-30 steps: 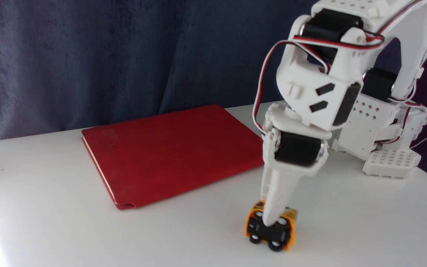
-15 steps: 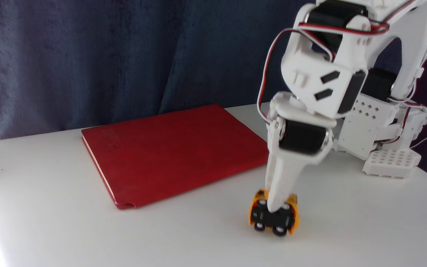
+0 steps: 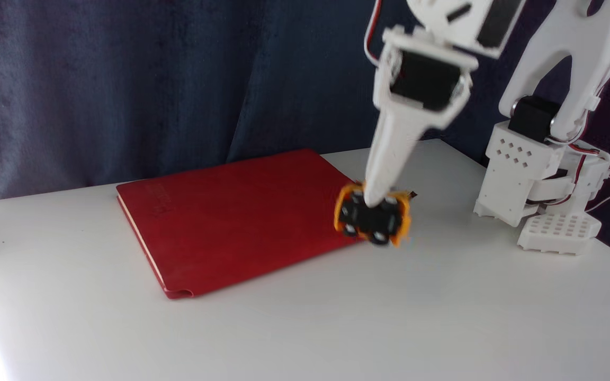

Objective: Grasp a toy truck onto the red notebook.

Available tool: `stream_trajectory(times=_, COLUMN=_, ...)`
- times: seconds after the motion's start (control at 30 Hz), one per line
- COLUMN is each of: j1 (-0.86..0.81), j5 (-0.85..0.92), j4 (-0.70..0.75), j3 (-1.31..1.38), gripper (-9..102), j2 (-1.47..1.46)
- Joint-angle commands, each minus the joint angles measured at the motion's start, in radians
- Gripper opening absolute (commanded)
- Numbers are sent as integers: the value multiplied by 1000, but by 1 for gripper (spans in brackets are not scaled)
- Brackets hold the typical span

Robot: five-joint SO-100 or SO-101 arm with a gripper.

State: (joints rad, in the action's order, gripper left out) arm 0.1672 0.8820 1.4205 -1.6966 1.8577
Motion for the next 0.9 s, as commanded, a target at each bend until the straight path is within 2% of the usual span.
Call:
stream_trajectory(times=0.0, j1=-58, j5=8, j4=18, j3=72, gripper=5, j2=44)
stream_trajectory(times=0.4, j1=-304, j5=83, j4=-37, j3=43, gripper=4, j2=44)
stream_trajectory(times=0.87, j1=-506, j5=207, j4=-140, j3=35, gripper=4, j2=-115)
